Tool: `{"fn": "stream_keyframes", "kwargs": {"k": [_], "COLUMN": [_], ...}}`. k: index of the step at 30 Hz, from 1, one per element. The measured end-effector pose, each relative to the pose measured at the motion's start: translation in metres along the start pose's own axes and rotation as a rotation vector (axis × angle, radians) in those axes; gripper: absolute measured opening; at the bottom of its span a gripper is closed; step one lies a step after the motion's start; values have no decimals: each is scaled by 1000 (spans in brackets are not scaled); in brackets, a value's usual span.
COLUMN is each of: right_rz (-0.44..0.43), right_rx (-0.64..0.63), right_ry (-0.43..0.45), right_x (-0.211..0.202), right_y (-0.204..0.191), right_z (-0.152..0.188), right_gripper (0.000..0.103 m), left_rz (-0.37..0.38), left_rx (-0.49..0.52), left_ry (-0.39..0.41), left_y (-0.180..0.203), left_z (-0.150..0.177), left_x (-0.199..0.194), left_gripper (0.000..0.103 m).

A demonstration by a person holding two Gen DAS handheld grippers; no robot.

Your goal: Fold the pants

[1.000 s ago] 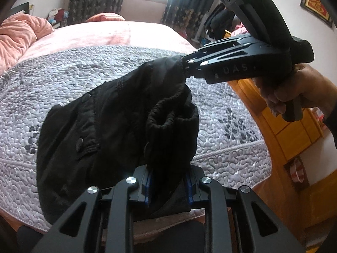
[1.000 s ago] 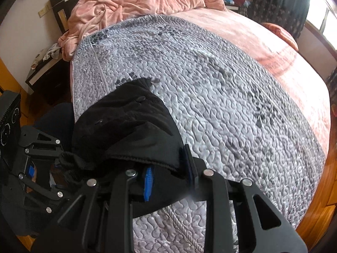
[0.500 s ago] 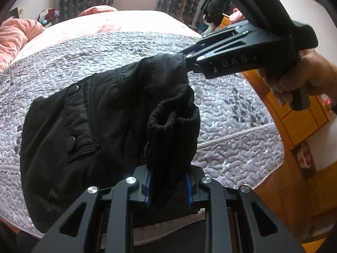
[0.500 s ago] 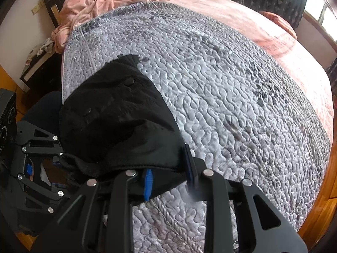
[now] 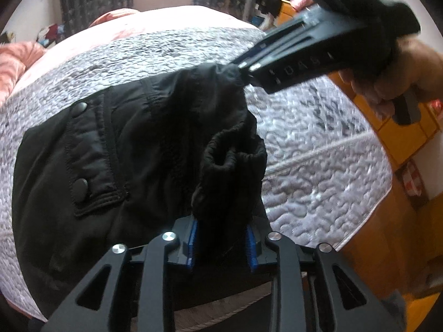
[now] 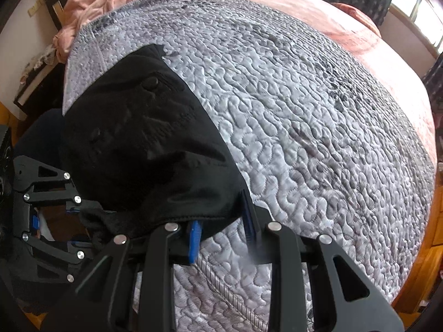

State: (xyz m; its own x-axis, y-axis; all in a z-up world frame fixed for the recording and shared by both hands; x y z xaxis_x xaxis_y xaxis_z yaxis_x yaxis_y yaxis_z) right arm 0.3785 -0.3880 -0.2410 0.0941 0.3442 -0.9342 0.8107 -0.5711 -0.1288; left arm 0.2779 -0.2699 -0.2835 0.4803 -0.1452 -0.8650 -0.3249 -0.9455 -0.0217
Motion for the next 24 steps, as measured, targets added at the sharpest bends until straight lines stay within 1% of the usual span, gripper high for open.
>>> {"fn": "stream_keyframes", "kwargs": {"k": [1, 2, 3, 4, 5, 6, 8, 9, 10, 11, 12, 13, 14, 15, 16, 17, 18, 19, 20, 21, 22, 23, 24], "right_rz": [10, 19, 26, 33, 33, 31, 31, 11, -17, -52, -96, -182, -266, -356, -440, -481, -506, -525, -534, -543, -554, -549, -545], "right_rx": [6, 21, 47, 90, 128, 159, 306, 405, 488, 575, 670, 796, 875, 934, 974, 986, 993, 1003, 1010, 1015, 1011, 1000, 997], "right_ry": [-7, -11, -12, -15, -13, -9, -1, 24, 58, 102, 161, 255, 333, 409, 474, 504, 520, 513, 494, 470, 448, 441, 429], "right_x": [1, 2, 2, 1, -1, -3, -8, -12, -16, -21, -26, -31, -32, -32, -27, -22, -15, -2, 8, 19, 29, 31, 32], "right_y": [0, 2, 4, 8, 11, 13, 27, 37, 44, 52, 60, 69, 73, 74, 72, 69, 66, 62, 59, 56, 52, 49, 46], "right_z": [2, 4, 7, 12, 17, 21, 38, 48, 57, 66, 76, 88, 95, 100, 102, 99, 96, 90, 84, 78, 70, 63, 59], "right_gripper": [33, 40, 44, 49, 51, 53, 67, 67, 67, 67, 67, 69, 69, 70, 73, 76, 78, 82, 84, 83, 66, 34, 25], "left_rz": [-1, 1, 4, 11, 25, 42, 83, 101, 135, 170, 204, 229, 227, 220, 220, 219, 212, 205, 189, 166, 127, 97, 72], "left_rx": [11, 22, 36, 52, 57, 61, 55, 50, 33, 9, -16, -37, -53, -74, -115, -154, -221, -261, -303, -339, -379, -408, -436], "left_ry": [3, 3, 2, 6, 8, 7, 2, -2, -7, -10, -12, 1, 21, 40, 63, 75, 83, 82, 78, 74, 66, 59, 51], "left_y": [2, 2, 4, 4, 4, 3, -3, -6, -12, -19, -28, -38, -46, -57, -74, -88, -110, -125, -143, -158, -179, -195, -212], "left_z": [2, 4, 5, 7, 8, 9, 11, 11, 13, 14, 14, 17, 18, 20, 21, 22, 24, 25, 27, 29, 34, 38, 43], "left_x": [1, 2, 3, 2, 1, -1, -8, -11, -17, -23, -30, -40, -48, -57, -66, -71, -74, -74, -74, -72, -70, -68, -67], "left_gripper": [32, 35, 39, 42, 48, 51, 54, 59, 62, 66, 69, 70, 74, 79, 81, 85, 86, 86, 86, 86, 86, 86, 86]}}
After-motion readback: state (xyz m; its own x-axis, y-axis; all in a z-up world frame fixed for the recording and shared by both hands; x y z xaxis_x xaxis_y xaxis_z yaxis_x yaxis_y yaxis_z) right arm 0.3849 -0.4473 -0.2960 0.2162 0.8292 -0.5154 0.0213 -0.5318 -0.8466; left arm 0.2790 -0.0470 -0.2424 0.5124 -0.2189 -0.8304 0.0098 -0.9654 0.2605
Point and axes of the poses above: each gripper's, at about its wrist camera, not at the fingertips, and x roughly the way its jaws point, y to its right, z to its underside, the point moved 2 cm from there along x, roughly the way its jaws point, and after that the axes turned 9 degrees about -z, right-handed, at the moved point
